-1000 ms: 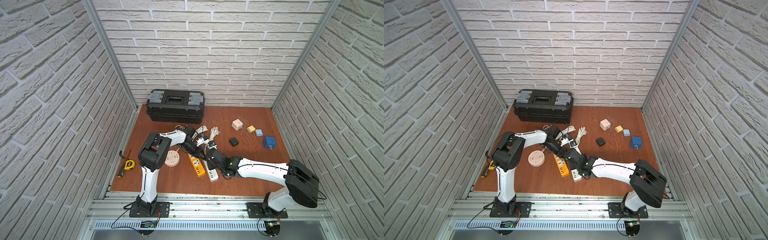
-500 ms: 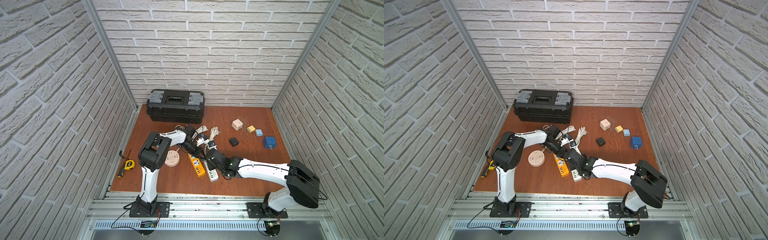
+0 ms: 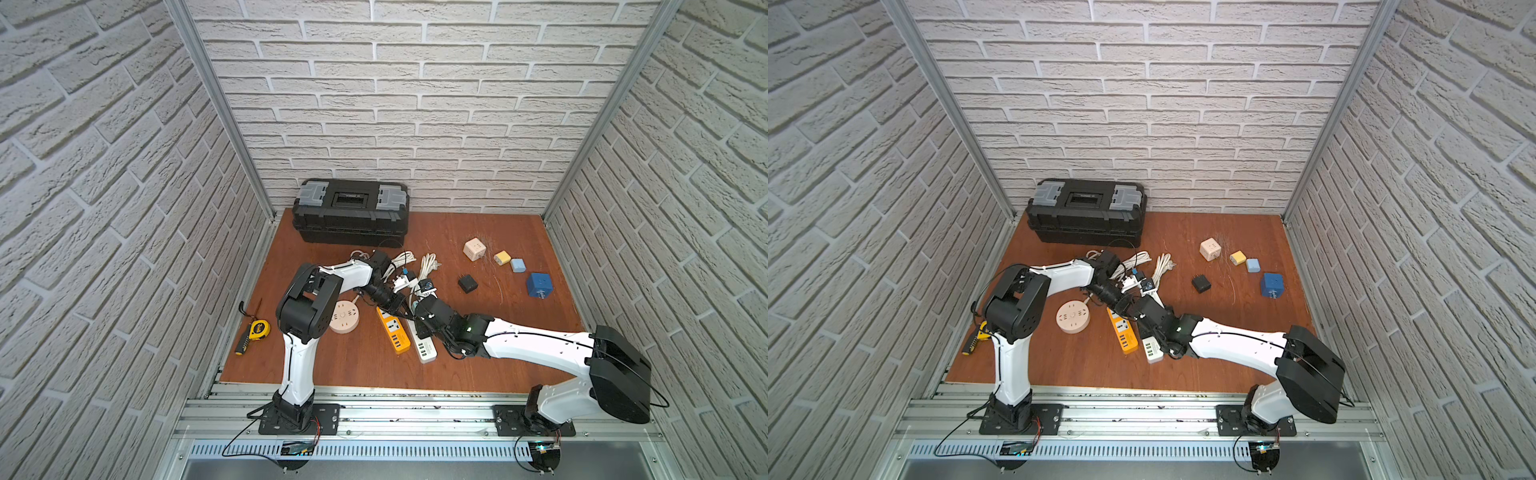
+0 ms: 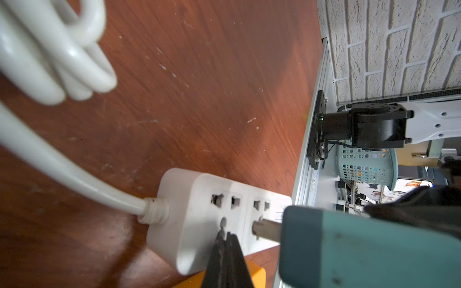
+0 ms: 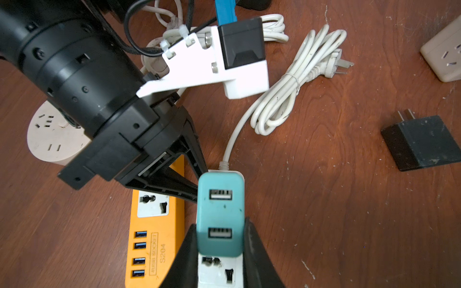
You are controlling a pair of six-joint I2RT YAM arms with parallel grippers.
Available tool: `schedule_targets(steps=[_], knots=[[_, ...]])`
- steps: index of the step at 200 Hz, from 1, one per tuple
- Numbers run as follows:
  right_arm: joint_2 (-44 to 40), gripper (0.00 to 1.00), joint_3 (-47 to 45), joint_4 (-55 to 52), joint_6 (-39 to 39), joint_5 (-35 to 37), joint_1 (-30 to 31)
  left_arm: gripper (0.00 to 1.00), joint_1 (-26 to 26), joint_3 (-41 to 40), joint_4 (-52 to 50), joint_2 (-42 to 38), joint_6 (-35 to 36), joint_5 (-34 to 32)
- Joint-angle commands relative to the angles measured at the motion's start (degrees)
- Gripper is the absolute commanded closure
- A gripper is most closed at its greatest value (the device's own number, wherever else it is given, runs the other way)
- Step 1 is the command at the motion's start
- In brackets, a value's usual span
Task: Pull the plug off the socket
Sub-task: Remove the plug from the socket.
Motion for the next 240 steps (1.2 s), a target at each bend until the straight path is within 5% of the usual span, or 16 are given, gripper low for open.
schedule_targets(steps=[1, 186, 240], knots=[[-2.61, 0.97, -0.32, 0.52, 0.88, 1.68, 0.36, 1.0, 0.58, -2.41, 1.66, 3.56, 0.55, -11.42], [-7.72, 0.97, 1.15, -5.82, 3.81, 3.21, 0.21, 1.0, 0.58, -2.82, 1.64, 2.89, 1.12, -10.59], [-11.5, 0.97, 0.68, -8.82, 5.78, 4.69, -0.18, 0.85, 0.61, -3.18, 1.58, 1.89, 1.89, -9.1]])
